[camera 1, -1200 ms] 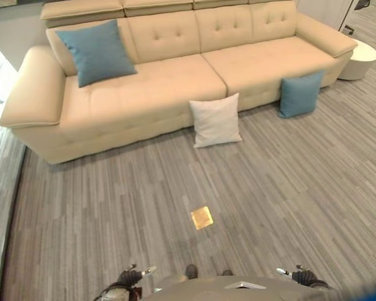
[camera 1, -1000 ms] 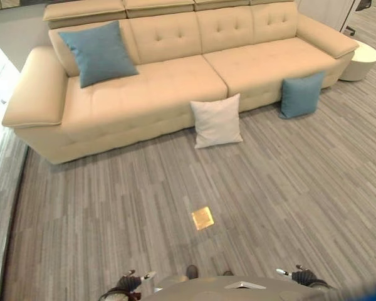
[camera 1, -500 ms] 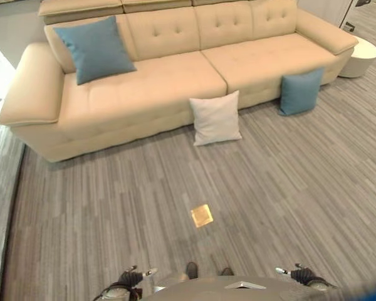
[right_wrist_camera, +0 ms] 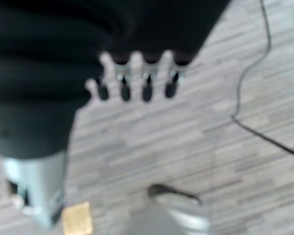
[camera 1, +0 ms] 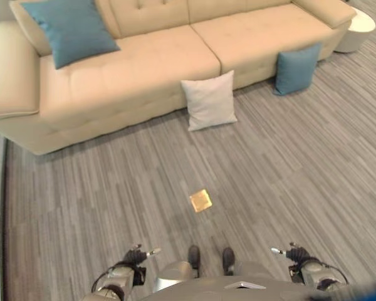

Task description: Pick up all the scattered cushions and arrange them neatly on the sofa.

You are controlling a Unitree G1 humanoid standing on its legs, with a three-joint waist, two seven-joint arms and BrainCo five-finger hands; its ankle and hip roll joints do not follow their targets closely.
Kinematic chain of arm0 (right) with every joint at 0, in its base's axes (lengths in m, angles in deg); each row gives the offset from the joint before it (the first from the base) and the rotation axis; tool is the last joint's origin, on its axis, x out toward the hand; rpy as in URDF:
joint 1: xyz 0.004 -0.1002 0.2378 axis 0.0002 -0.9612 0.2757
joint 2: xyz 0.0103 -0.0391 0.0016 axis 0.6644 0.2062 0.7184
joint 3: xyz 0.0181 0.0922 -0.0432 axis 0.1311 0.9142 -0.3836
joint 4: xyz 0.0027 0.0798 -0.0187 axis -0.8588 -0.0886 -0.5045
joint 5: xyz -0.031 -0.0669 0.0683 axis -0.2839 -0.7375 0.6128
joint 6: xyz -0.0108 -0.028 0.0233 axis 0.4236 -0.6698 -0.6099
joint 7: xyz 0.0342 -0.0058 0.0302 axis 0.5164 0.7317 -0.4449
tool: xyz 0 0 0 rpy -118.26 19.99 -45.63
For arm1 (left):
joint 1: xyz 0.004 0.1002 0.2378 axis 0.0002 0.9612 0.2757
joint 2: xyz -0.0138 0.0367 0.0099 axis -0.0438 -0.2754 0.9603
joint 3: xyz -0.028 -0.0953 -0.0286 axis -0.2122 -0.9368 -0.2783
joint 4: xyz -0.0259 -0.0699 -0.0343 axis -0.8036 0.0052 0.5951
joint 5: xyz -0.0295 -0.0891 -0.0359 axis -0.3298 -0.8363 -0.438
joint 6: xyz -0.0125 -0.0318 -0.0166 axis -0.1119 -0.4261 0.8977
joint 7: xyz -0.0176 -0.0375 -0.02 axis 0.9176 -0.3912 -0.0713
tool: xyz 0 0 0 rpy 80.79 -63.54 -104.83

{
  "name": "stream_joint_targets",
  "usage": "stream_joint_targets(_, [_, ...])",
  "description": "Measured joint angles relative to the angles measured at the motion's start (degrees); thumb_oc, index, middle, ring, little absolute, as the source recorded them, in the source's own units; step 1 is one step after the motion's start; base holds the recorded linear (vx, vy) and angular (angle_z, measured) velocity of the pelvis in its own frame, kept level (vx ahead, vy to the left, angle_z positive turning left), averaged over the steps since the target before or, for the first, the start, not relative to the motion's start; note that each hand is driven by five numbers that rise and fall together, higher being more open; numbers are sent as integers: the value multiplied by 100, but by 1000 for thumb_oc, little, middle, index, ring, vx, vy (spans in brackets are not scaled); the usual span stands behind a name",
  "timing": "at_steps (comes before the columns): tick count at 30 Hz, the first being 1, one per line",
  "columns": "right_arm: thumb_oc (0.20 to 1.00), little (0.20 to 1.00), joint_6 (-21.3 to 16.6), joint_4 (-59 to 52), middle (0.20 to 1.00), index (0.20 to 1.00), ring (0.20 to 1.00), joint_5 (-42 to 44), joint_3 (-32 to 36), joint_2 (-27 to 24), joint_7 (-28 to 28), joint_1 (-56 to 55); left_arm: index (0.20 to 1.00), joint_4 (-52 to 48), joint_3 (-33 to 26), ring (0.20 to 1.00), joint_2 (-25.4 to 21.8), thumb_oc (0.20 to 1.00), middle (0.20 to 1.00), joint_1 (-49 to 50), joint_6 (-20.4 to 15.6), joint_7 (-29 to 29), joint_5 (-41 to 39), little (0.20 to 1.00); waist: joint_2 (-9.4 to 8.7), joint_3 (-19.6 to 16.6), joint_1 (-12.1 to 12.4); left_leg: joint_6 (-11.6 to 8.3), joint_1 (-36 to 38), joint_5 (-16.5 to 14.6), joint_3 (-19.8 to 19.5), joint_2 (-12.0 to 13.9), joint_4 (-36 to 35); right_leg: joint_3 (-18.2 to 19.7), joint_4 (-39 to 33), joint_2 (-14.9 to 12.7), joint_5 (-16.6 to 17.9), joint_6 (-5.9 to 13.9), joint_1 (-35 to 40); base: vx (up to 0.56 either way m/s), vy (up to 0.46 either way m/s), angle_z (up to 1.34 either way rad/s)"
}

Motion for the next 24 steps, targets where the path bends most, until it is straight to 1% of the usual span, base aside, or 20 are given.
stream_joint_targets(1, [1000, 1000, -5, -47, 1000, 1000, 1000, -36, -5, 27, 6, 6, 1000, 56, -6, 1000, -11, 1000, 1000, 22, 8, -1, 0, 1000, -37, 2, 23, 55, 45, -37, -29, -50, -1, -79, -74, -73, -3, -12, -161, 199, -59, -24])
stream_joint_targets(3, [1000, 1000, 0, -124, 1000, 1000, 1000, -74, -13, 66, 16, -5, 1000, 160, -7, 1000, -14, 1000, 1000, 32, 13, 0, -2, 1000, -103, -4, -90, 67, 147, -97, -27, -61, -12, -264, -656, -120, 114, -30, -346, 219, -68, -6])
stream_joint_targets(5, [1000, 1000, 2, -147, 1000, 1000, 1000, -78, -16, 69, 19, -17, 1000, 219, -22, 1000, -13, 1000, 1000, 67, 12, 1, -6, 1000, -152, -30, -116, 48, 217, -208, -29, -65, 2, -540, -1205, -122, 353, -38, -506, 247, -65, 4])
stream_joint_targets(7, [1000, 1000, 9, -126, 1000, 1000, 1000, -79, -48, 79, 22, -109, 1000, 223, -36, 1000, 2, 1000, 1000, 172, 13, 2, -6, 1000, -211, -82, -200, -34, 327, -296, -285, -90, 28, -338, -1448, -77, 528, -104, -430, 244, -122, 56])
stream_joint_targets(8, [1000, 1000, 12, -118, 1000, 1000, 1000, -81, -122, 81, 28, -212, 1000, 211, -35, 1000, 19, 1000, 1000, 190, 4, 3, -5, 1000, -196, -159, -250, -56, 377, -366, -446, -74, 44, -130, -1466, -16, 596, -192, -347, 319, -211, 114])
stream_joint_targets(9, [1000, 1000, 11, -17, 1000, 1000, 1000, -80, -127, 106, 38, -328, 1000, 214, -15, 1000, 17, 1000, 1000, 349, 0, 5, -8, 1000, -198, -350, -225, -168, 512, -476, -692, -18, 77, -149, -1535, 51, 597, -274, -96, 242, -158, 109])
stream_joint_targets(10, [1000, 1000, 9, 10, 1000, 1000, 1000, -80, -123, 100, 36, -376, 1000, 215, -13, 1000, 24, 1000, 1000, 422, 0, 5, -9, 1000, -238, -450, -211, -254, 530, -586, -834, 41, 249, -180, -1724, 106, 712, -534, 100, 169, -149, 98])
stream_joint_targets(11, [1000, 1000, 1, 49, 1000, 1000, 1000, -79, -125, 93, 31, -446, 1000, 223, -6, 1000, 34, 1000, 1000, 402, 1, 20, -9, 1000, -243, -461, -229, -449, 371, -708, -954, 47, 779, -297, -1986, 106, 791, -675, 331, 38, -115, 57])
stream_joint_targets(12, [1000, 1000, -22, 49, 1000, 1000, 1000, -77, -138, 63, 29, -420, 1000, 256, -9, 1000, 56, 1000, 1000, 444, 5, 41, -9, 1000, -276, -476, -130, -610, 68, -798, -962, -8, 1507, -312, -2253, 83, 847, -766, 577, 50, -185, 25])
stream_joint_targets(13, [1000, 1000, -67, 9, 1000, 1000, 1000, -72, -140, 6, 17, -371, 1000, 258, -15, 1000, 92, 1000, 1000, 488, 6, 61, -11, 1000, -264, -476, -26, -708, -384, -858, -981, -65, 2514, -302, -2442, 85, 869, -846, 753, 68, -179, -6])
stream_joint_targets(14, [1000, 1000, -89, -19, 1000, 1000, 1000, -70, -160, -44, 5, -330, 1000, 251, -12, 1000, 131, 1000, 1000, 486, 5, 68, -20, 1000, -302, -445, 111, -831, -996, -822, -1052, -125, 3583, -300, -2554, 83, 859, -933, 835, 104, -154, -15])
stream_joint_targets(15, [1000, 1000, -89, -36, 1000, 1000, 1000, -66, -249, -78, -10, -258, 1000, 238, -8, 1000, 156, 1000, 1000, 467, 2, 78, -29, 1000, -250, -431, 186, -942, -1454, -753, -1270, -153, 4410, -315, -2574, 150, 793, -1078, 874, 319, -143, 8])
stream_joint_targets(16, [1000, 1000, -89, -41, 1000, 1000, 1000, -62, -370, -83, -11, -179, 1000, 247, -12, 1000, 147, 1000, 1000, 385, 4, 77, -62, 1000, -272, -308, 184, -940, -1760, -755, -1450, -131, 4675, -436, -2626, 199, 693, -1244, 1083, 277, -90, 30])
stream_joint_targets(17, [1000, 1000, -92, -94, 1000, 1000, 1000, -46, -363, -55, -9, -70, 1000, 231, -8, 1000, 112, 1000, 1000, 325, 3, 75, -70, 1000, -347, -219, 192, -903, -1810, -776, -1371, -118, 4222, -446, -2633, 193, 472, -1357, 1249, 319, -55, 40])
stream_joint_targets(18, [1000, 1000, -93, -85, 1000, 1000, 1000, -1, -362, -51, -6, -41, 1000, 204, -11, 1000, 94, 1000, 1000, 271, -3, 64, -76, 1000, -442, -172, 176, -881, -1777, -762, -1278, -96, 3535, -455, -2636, 174, 412, -1256, 1311, 186, 14, 19])
stream_joint_targets(19, [1000, 1000, -100, -81, 1000, 1000, 1000, 50, -357, -80, -11, -5, 1000, 191, -9, 1000, 78, 1000, 1000, 252, -7, 68, -74, 1000, -434, -178, 173, -852, -1731, -692, -1199, -59, 2788, -491, -2637, 188, 415, -1191, 1348, 270, 24, 2])
stream_joint_targets(20, [1000, 1000, -116, -90, 1000, 1000, 1000, 50, -355, -119, -10, 45, 1000, 194, -10, 1000, 76, 1000, 1000, 229, -2, 71, -74, 1000, -418, -147, 162, -815, -1775, -589, -1130, -48, 2416, -509, -2636, 225, 397, -1136, 1379, 378, 80, 1])
stream_joint_targets(21, [1000, 1000, -123, -78, 1000, 1000, 1000, 50, -361, -137, -16, 200, 1000, 201, -8, 1000, 73, 1000, 1000, 213, 2, 78, -64, 1000, -394, -124, 131, -788, -1785, -195, -978, -128, 1283, -506, -2671, 281, 195, -924, 1477, 286, 70, -6])
stream_joint_targets(22, [1000, 1000, -120, -53, 1000, 1000, 1000, 49, -361, -140, -13, 229, 1000, 205, -7, 1000, 101, 1000, 1000, 207, 2, 78, -53, 1000, -348, -101, 149, -835, -1793, 272, -969, -184, 656, -422, -2660, 346, 84, -824, 1590, 380, 129, -17])
stream_joint_targets(24, [1000, 1000, -123, -27, 1000, 1000, 1000, 48, -353, -145, -9, 249, 1000, 213, -7, 1000, 110, 1000, 1000, 226, 11, 83, -51, 1000, -243, -69, 184, -758, -1804, 575, -939, -168, 536, -370, -2642, 426, -21, -866, 1790, 332, 151, -33])
